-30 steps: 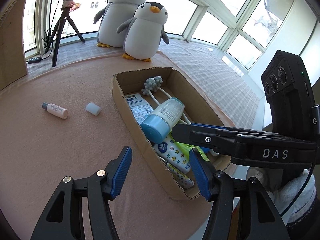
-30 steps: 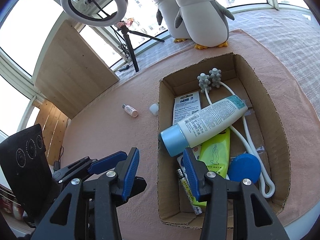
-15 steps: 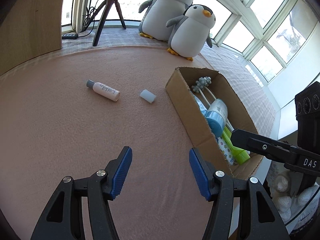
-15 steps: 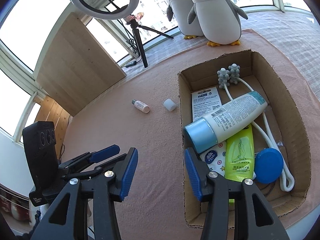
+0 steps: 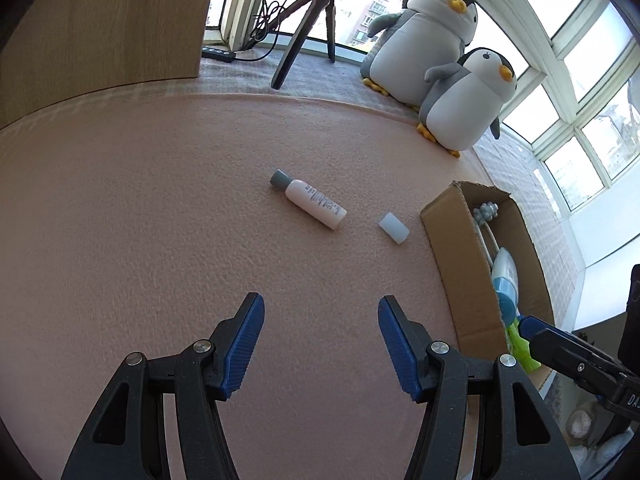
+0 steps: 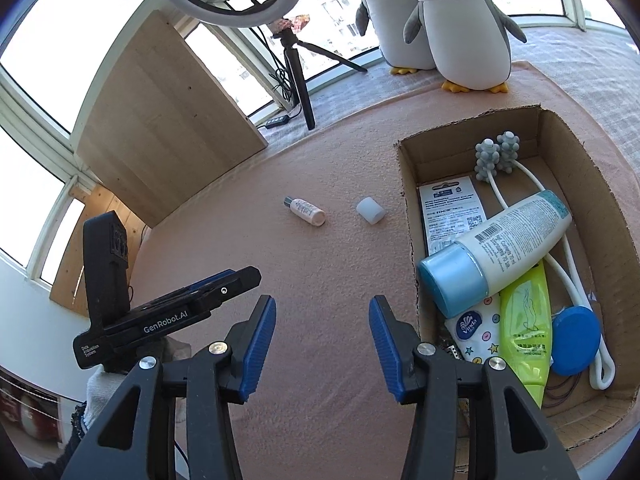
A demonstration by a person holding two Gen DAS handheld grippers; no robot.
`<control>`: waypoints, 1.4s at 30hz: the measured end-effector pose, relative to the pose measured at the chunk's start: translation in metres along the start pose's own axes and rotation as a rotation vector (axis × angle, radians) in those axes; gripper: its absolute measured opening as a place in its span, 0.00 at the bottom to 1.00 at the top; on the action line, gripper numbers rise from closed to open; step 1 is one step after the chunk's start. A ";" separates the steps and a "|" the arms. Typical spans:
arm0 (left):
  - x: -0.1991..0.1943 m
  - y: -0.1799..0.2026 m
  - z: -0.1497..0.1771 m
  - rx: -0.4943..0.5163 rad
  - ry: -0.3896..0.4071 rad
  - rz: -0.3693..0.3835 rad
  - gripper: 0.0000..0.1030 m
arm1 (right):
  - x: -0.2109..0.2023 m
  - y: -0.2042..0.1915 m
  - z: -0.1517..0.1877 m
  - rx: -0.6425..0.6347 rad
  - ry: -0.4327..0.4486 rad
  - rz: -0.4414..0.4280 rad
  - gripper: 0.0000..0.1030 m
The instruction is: Organize objects
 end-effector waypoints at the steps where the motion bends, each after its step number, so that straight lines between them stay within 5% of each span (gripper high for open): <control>1: 0.004 -0.002 -0.006 -0.016 -0.002 -0.002 0.61 | 0.001 -0.001 0.000 -0.001 -0.001 0.002 0.43; 11: 0.049 -0.004 -0.052 -0.129 -0.011 -0.066 0.63 | 0.004 0.003 0.004 0.010 -0.015 0.008 0.43; 23: 0.091 0.017 -0.065 -0.042 -0.015 -0.165 0.62 | -0.005 0.009 0.004 0.017 -0.012 0.024 0.43; 31: 0.090 -0.003 -0.059 0.019 0.004 -0.220 0.26 | 0.007 -0.002 -0.012 -0.022 -0.028 0.011 0.43; 42: 0.073 -0.048 -0.035 -0.007 0.014 -0.175 0.21 | 0.063 -0.012 -0.049 -0.149 -0.173 0.077 0.43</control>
Point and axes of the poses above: each gripper's, at about its wrist camera, not at the fingertips, and x roughly the way its jaws point, y to its right, z to its underside, the point moved 10 cm from there along x, roughly the way its jaws point, and after that the axes turned 15 degrees about -z, right-handed, at the moved point
